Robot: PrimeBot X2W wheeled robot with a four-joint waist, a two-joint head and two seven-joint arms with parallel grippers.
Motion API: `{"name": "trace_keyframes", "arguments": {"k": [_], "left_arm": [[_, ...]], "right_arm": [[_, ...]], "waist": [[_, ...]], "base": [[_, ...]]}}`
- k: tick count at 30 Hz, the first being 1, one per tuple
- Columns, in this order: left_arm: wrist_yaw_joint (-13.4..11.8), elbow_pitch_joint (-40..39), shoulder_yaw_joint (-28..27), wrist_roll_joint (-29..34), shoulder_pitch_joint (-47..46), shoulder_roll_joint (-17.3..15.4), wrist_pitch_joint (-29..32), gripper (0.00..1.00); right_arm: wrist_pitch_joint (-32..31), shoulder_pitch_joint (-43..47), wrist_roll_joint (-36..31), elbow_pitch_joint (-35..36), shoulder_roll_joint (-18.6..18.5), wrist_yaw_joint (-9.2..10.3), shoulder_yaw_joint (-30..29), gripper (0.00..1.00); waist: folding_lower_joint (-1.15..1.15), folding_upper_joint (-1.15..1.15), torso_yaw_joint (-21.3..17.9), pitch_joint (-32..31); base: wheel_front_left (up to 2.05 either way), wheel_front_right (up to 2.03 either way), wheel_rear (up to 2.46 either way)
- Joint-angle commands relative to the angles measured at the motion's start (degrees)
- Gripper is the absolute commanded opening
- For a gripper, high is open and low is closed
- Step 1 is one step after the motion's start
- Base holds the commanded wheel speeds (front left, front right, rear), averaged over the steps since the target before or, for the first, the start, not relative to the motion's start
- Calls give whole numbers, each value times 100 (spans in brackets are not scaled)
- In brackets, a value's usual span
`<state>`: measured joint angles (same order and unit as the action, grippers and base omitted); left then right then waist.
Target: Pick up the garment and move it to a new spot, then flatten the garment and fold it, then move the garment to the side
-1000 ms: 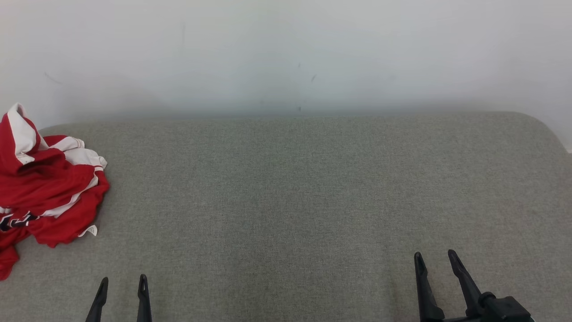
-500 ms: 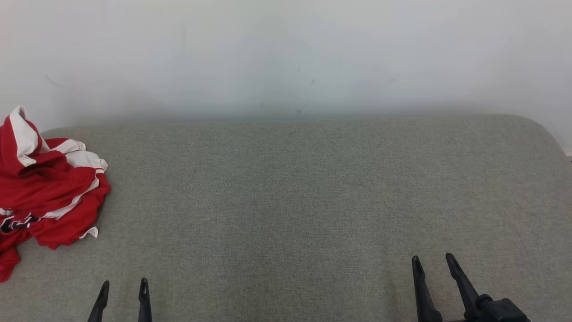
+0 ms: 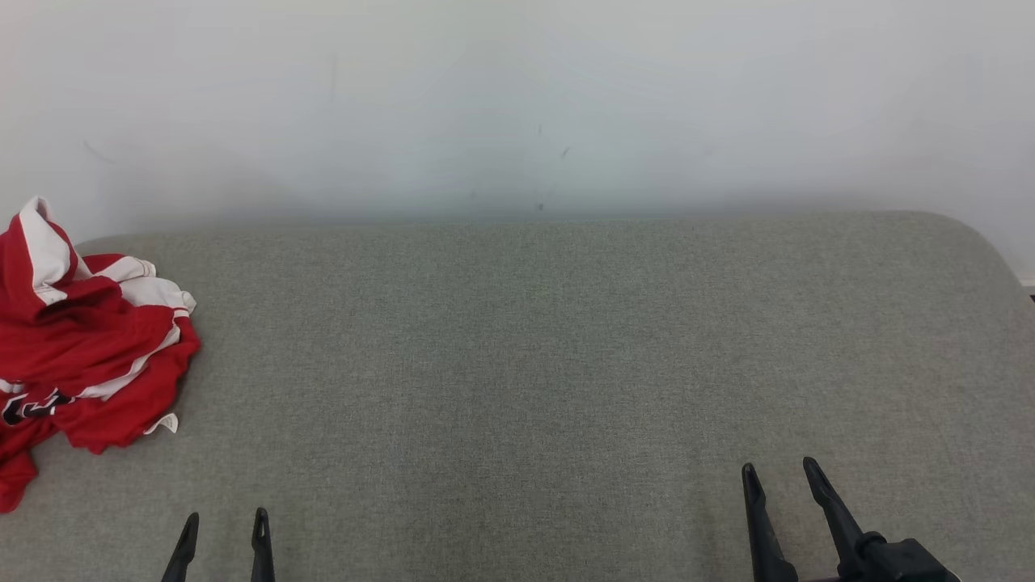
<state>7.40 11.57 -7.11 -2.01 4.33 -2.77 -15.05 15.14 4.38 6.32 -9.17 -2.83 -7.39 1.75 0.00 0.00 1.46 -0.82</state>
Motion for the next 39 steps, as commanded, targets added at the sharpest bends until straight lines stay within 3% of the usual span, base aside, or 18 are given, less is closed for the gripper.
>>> {"name": "trace_keyframes", "arguments": {"k": [1,39], "left_arm": [[-2,27,5,52,-65,-22,-16,100],[-28,341,-21,-161,-110,-20,-16,100]], "right_arm": [[7,-47,-40,-20,-9,-20,-16,100],[6,-216,35,-513,-8,-19,-66,100]], "waist": [[0,0,-4,-2],[0,0,-27,-71]], "base": [[0,0,0],[0,0,0]]}}
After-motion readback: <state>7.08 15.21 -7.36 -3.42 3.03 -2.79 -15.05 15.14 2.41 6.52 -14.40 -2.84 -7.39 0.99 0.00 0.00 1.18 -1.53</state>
